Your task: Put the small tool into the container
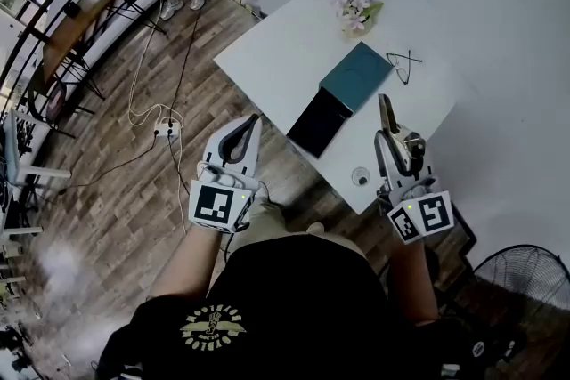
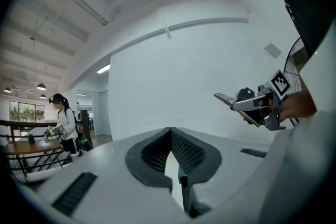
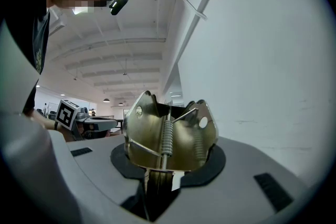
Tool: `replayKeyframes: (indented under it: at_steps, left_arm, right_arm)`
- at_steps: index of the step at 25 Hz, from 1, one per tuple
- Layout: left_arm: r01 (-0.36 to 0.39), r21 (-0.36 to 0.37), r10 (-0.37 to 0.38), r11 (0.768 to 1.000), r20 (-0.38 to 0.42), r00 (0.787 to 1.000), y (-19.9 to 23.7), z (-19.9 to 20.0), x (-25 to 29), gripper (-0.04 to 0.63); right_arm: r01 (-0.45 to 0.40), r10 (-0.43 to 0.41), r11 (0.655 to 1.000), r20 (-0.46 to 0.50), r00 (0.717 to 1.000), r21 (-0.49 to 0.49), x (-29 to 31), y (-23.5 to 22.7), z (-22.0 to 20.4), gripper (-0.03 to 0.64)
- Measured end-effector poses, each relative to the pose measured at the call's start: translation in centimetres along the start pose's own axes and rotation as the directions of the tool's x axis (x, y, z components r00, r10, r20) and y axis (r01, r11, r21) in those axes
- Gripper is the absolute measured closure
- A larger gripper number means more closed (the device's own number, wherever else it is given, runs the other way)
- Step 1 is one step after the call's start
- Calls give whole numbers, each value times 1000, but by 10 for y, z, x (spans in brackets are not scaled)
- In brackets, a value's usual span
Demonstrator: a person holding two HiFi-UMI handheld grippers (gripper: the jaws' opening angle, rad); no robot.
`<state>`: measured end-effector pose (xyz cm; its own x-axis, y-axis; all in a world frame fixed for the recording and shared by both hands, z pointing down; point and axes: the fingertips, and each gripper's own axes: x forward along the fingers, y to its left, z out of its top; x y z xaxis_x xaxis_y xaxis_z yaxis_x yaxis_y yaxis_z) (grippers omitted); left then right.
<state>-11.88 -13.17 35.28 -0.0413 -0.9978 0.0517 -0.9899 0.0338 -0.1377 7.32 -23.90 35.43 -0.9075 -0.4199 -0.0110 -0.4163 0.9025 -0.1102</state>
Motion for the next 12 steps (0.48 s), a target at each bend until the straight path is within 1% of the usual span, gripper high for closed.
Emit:
replayKeyframes:
  at_steps: [8,12]
  left_arm:
    - [81,-16,-81,997,1,997,52,-6,32,589]
    - [139,-21,-139,990,1,990,73,-13,46,589]
  right_arm:
    - [94,-94,996,-9,996,7,43,5,0,499]
    - [157,-157,988,-13,988,8,60,7,0,499]
